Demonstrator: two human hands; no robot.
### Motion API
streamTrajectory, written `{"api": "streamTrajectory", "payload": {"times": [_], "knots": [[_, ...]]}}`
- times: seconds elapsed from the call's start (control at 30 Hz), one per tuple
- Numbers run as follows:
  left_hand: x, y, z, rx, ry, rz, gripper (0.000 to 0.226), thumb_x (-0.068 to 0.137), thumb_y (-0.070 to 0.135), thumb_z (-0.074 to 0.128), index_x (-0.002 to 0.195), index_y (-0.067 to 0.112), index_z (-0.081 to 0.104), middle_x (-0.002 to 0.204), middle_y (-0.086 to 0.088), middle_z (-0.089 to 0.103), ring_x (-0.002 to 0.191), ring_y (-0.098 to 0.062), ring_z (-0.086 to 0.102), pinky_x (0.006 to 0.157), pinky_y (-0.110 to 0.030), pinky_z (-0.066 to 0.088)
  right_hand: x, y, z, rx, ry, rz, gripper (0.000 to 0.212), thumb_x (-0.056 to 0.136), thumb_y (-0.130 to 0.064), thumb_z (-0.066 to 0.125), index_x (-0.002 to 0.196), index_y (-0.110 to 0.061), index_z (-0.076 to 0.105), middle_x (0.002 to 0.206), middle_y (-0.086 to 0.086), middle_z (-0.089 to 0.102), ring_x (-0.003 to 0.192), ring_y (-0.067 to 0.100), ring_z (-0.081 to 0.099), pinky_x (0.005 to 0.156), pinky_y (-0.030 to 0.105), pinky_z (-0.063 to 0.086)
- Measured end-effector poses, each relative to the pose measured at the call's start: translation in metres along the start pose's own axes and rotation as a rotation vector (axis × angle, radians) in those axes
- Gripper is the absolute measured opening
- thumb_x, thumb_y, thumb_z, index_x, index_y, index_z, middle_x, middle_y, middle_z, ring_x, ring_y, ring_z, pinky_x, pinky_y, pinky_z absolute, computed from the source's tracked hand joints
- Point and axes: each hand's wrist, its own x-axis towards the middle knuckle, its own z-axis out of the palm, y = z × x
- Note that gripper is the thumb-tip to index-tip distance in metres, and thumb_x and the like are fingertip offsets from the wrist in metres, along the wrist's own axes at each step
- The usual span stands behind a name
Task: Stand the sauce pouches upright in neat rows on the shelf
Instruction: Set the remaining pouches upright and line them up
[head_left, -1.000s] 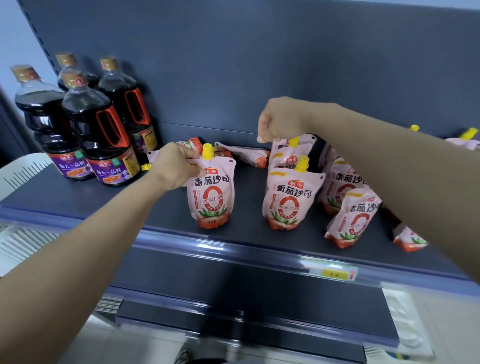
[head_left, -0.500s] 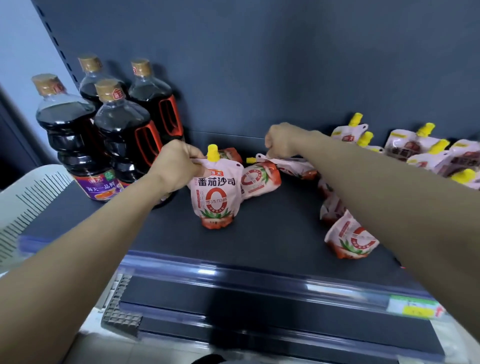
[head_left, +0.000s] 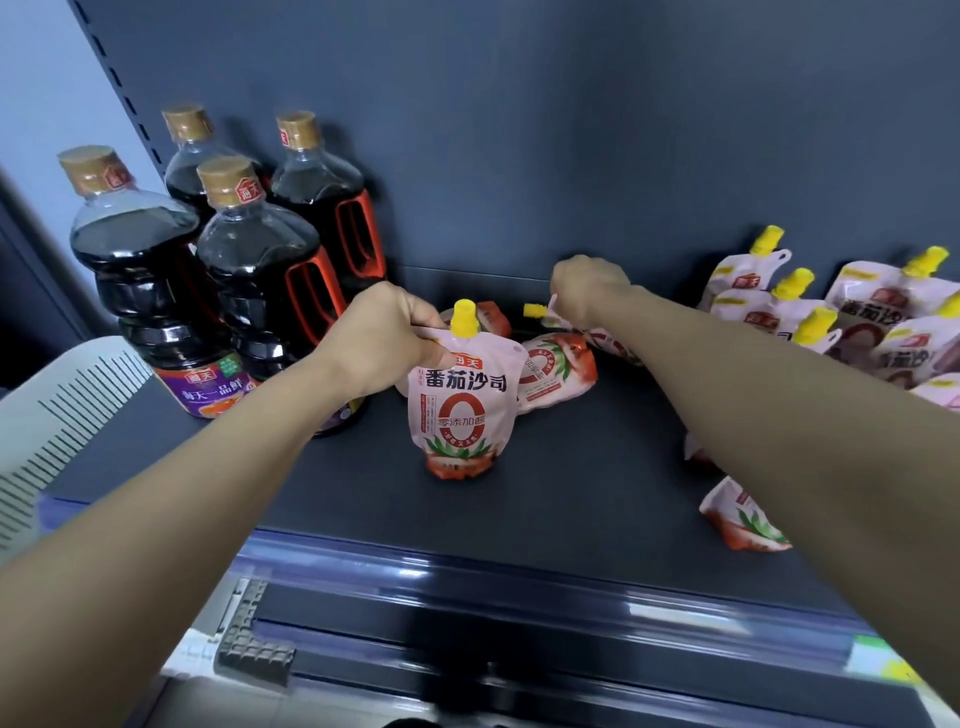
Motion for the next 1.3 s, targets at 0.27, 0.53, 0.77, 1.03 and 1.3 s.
{"api": "streamTrajectory", "payload": {"times": [0.27,0.53,0.77,1.03,1.3], "knots": [[0.004,0.019,0.01,0.017,-0.016,-0.018,0.01,0.072,0.003,0.076,0.067,0.009,0.07,0.079,-0.026,0.07,0.069,-0.045,0.067,0.06,-0.052,0.058,-0.002,0.047,-0.046,0.317,0.192,0.127,0.024,0.084,-0.005,0.05,0.097,-0.006,0.071,0.106,0.017,0.068,0.099,0.035,0.062,0.079,0.031,0.049],[0.004,0.028,0.03,-0.011,0.001,-0.032,0.011,0.071,0.006,0.077,0.066,0.013,0.07,0.053,-0.005,0.067,0.043,-0.02,0.054,0.047,-0.027,0.05,-0.016,0.063,-0.04,0.402,0.145,0.186,0.025,0.09,-0.003,0.048,0.106,-0.001,0.067,0.115,0.018,0.064,0.104,0.034,0.061,0.086,0.033,0.051],[0.002,0.04,0.054,-0.006,0.05,-0.013,0.007,0.069,0.011,0.079,0.075,0.011,0.074,0.056,0.007,0.062,0.045,0.001,0.051,0.045,-0.013,0.041,-0.035,0.068,-0.045,0.281,0.075,0.099,0.027,0.088,-0.001,0.048,0.108,0.001,0.067,0.114,0.017,0.065,0.107,0.033,0.06,0.089,0.036,0.053],[0.01,0.066,0.088,-0.001,0.069,0.027,0.017,0.071,0.017,0.078,0.059,0.022,0.067,0.056,0.005,0.06,0.052,-0.007,0.05,0.049,-0.018,0.039,-0.051,0.078,-0.059,0.222,0.112,0.007,0.028,0.09,-0.001,0.047,0.109,0.006,0.067,0.117,0.018,0.065,0.111,0.034,0.059,0.095,0.042,0.051],[0.007,0.068,0.086,0.036,0.02,0.047,0.02,0.069,0.013,0.079,0.062,0.027,0.067,0.061,0.011,0.064,0.059,-0.007,0.057,0.056,-0.017,0.044,-0.064,0.08,-0.071,0.309,0.124,-0.046,0.027,0.089,-0.004,0.05,0.108,0.007,0.067,0.116,0.021,0.067,0.112,0.036,0.06,0.095,0.047,0.051]]}}
